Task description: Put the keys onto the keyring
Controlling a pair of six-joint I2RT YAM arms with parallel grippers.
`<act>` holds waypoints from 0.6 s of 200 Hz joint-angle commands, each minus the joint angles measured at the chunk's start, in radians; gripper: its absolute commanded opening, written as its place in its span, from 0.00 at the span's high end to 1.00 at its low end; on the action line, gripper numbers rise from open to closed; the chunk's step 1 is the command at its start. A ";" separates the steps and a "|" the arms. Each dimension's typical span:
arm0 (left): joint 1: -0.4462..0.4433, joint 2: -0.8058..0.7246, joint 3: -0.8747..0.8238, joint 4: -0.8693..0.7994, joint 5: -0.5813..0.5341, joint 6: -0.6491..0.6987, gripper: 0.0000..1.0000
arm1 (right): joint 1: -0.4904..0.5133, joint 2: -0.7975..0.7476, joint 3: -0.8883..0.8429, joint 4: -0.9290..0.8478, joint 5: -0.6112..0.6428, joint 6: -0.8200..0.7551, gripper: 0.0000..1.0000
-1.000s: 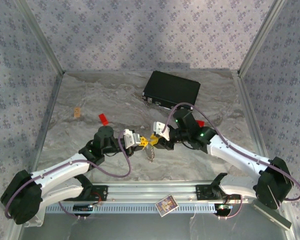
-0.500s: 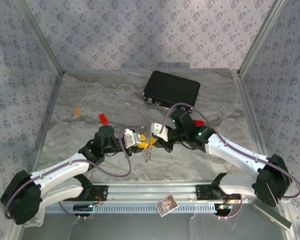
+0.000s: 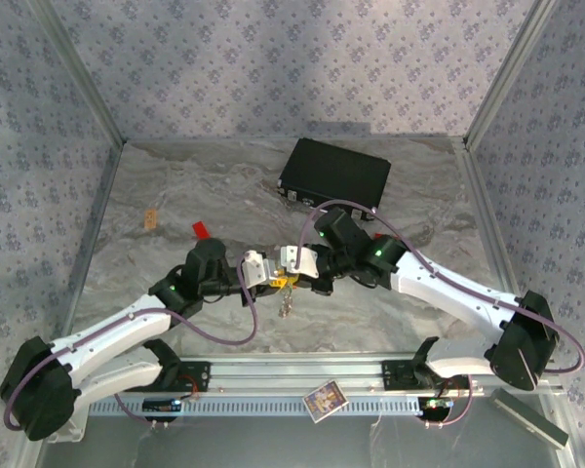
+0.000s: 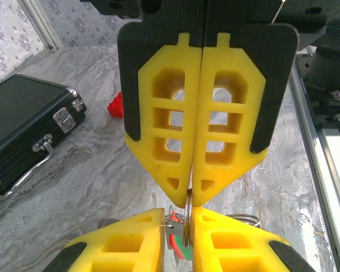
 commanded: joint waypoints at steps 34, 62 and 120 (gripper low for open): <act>-0.004 -0.003 0.011 0.029 0.027 0.005 1.00 | 0.006 -0.014 0.020 0.032 -0.059 0.012 1.00; -0.004 -0.013 -0.023 0.096 0.027 -0.022 1.00 | -0.046 -0.073 -0.062 0.123 -0.107 0.072 0.78; -0.004 -0.028 -0.092 0.246 0.028 -0.072 1.00 | -0.083 -0.107 -0.175 0.206 -0.133 0.141 0.73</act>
